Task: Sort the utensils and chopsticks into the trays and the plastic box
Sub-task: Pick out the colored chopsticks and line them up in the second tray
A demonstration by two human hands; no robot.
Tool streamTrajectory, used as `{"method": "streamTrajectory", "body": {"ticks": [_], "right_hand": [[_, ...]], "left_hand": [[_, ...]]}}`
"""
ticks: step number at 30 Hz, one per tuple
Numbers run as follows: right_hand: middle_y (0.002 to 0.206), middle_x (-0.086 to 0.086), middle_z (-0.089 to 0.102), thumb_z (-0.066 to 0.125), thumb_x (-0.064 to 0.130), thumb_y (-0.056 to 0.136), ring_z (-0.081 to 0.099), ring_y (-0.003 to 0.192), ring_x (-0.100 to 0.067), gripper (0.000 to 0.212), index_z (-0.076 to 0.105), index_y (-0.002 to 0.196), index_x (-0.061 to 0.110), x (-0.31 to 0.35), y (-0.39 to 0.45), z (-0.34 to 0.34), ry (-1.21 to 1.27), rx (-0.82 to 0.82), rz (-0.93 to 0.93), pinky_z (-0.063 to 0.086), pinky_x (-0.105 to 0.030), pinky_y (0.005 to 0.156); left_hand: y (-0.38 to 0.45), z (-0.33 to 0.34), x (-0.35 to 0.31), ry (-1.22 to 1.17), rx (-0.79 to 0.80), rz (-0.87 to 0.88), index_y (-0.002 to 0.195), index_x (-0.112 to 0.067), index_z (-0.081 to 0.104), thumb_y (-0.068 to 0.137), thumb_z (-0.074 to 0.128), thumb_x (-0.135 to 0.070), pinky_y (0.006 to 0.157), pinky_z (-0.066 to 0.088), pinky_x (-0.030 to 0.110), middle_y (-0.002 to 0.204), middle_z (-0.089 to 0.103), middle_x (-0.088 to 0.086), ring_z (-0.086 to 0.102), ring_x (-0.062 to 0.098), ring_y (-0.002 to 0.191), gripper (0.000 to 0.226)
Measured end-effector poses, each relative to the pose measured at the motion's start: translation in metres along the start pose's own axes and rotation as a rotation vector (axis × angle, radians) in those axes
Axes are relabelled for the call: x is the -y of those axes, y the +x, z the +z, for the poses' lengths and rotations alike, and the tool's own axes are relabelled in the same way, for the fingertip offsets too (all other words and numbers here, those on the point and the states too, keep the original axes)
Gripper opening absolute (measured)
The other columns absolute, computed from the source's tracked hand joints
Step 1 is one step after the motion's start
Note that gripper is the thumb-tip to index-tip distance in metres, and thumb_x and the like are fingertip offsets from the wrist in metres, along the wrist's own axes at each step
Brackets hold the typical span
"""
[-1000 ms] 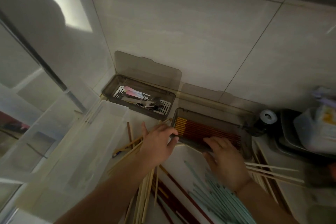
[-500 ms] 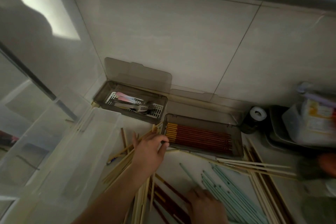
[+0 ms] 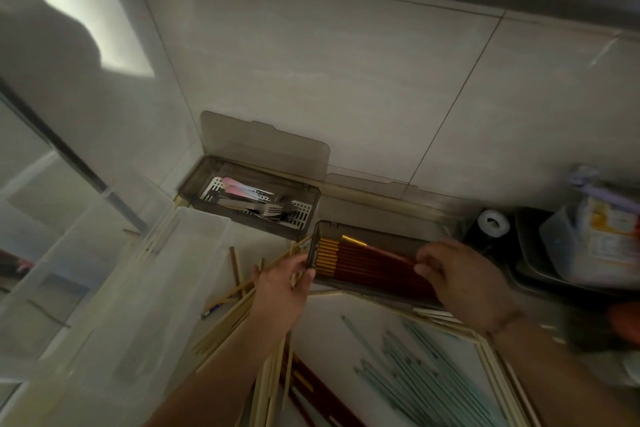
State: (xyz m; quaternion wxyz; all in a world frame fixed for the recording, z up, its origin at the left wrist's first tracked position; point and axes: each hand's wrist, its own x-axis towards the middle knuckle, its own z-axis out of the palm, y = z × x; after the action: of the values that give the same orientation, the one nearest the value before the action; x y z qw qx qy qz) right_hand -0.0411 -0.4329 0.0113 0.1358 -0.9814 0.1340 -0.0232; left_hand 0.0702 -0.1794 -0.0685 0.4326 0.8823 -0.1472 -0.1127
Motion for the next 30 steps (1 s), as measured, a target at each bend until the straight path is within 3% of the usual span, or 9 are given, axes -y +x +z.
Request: {"method": "streamTrajectory", "body": {"ticks": [3, 6, 11, 15, 22, 25, 27, 30], "right_hand": [[0.093, 0.01, 0.059, 0.054, 0.038, 0.093, 0.056, 0.085, -0.014, 0.012, 0.063, 0.091, 0.031, -0.003, 0.027, 0.022, -0.175, 0.048, -0.051, 0.04, -0.025, 0.061], [0.097, 0.007, 0.064, 0.046, 0.041, 0.095, 0.06, 0.087, -0.015, 0.02, 0.063, 0.094, 0.03, 0.002, 0.047, 0.043, -0.278, 0.099, -0.09, 0.039, -0.025, 0.06], [0.096, 0.003, 0.067, 0.042, 0.043, 0.097, 0.063, 0.085, -0.017, 0.026, 0.062, 0.097, 0.027, 0.005, 0.068, 0.06, -0.4, 0.174, -0.07, 0.035, -0.025, 0.058], [0.093, 0.001, 0.068, 0.041, 0.045, 0.097, 0.063, 0.083, -0.018, 0.03, 0.063, 0.095, 0.024, 0.005, 0.072, 0.067, -0.469, 0.154, -0.037, 0.033, -0.024, 0.056], [0.087, 0.001, 0.067, 0.04, 0.052, 0.096, 0.062, 0.076, -0.018, 0.036, 0.061, 0.086, 0.025, 0.017, 0.067, 0.059, -0.378, 0.13, 0.036, 0.032, -0.025, 0.054], [0.066, 0.007, 0.063, 0.048, 0.05, 0.092, 0.054, 0.055, -0.012, 0.031, 0.058, 0.073, 0.029, 0.029, 0.04, 0.043, -0.246, -0.081, -0.017, 0.027, -0.022, 0.044], [0.058, 0.01, 0.059, 0.058, 0.047, 0.086, 0.053, 0.05, -0.008, 0.024, 0.056, 0.069, 0.03, 0.043, 0.007, 0.036, -0.087, -0.151, -0.097, 0.034, -0.021, 0.042], [0.062, 0.014, 0.059, 0.055, 0.053, 0.078, 0.058, 0.057, -0.002, 0.019, 0.055, 0.082, 0.034, 0.066, -0.052, 0.048, -0.02, 0.065, -0.132, 0.04, -0.02, 0.05]], "left_hand": [[0.0, -0.001, -0.002, 0.025, 0.001, -0.021, 0.122, -0.026, 0.061, 0.094, 0.059, -0.029, 0.111, 0.026, 0.056, 0.106, 0.067, -0.014, 0.06, 0.008, 0.11, 0.028], [0.001, -0.002, -0.003, 0.067, 0.016, -0.046, 0.127, -0.027, 0.058, 0.094, 0.057, -0.033, 0.115, 0.014, 0.056, 0.108, 0.066, -0.016, 0.057, 0.006, 0.114, 0.033], [0.003, -0.004, -0.002, 0.078, 0.053, -0.083, 0.13, -0.029, 0.055, 0.094, 0.056, -0.037, 0.117, 0.008, 0.056, 0.115, 0.066, -0.013, 0.054, 0.005, 0.117, 0.037], [0.006, -0.004, 0.001, 0.142, 0.062, -0.078, 0.124, -0.033, 0.056, 0.094, 0.055, -0.039, 0.115, -0.002, 0.05, 0.109, 0.066, -0.019, 0.055, 0.003, 0.112, 0.031], [0.007, -0.009, 0.006, 0.153, 0.059, 0.022, 0.117, -0.034, 0.061, 0.093, 0.057, -0.039, 0.117, 0.002, 0.051, 0.102, 0.061, -0.024, 0.055, 0.0, 0.107, 0.025], [-0.006, -0.018, 0.017, 0.237, 0.01, 0.111, 0.105, -0.033, 0.065, 0.091, 0.057, -0.035, 0.113, 0.021, 0.048, 0.106, 0.062, -0.017, 0.054, 0.009, 0.109, 0.017], [-0.023, -0.025, 0.024, 0.354, -0.035, 0.159, 0.092, -0.034, 0.065, 0.084, 0.056, -0.039, 0.098, 0.035, 0.043, 0.1, 0.061, -0.014, 0.052, 0.014, 0.102, 0.013], [-0.055, -0.03, 0.029, 0.531, -0.01, 0.21, 0.079, -0.036, 0.059, 0.075, 0.053, -0.049, 0.084, 0.034, 0.038, 0.09, 0.053, -0.016, 0.047, 0.015, 0.093, 0.015]]}}
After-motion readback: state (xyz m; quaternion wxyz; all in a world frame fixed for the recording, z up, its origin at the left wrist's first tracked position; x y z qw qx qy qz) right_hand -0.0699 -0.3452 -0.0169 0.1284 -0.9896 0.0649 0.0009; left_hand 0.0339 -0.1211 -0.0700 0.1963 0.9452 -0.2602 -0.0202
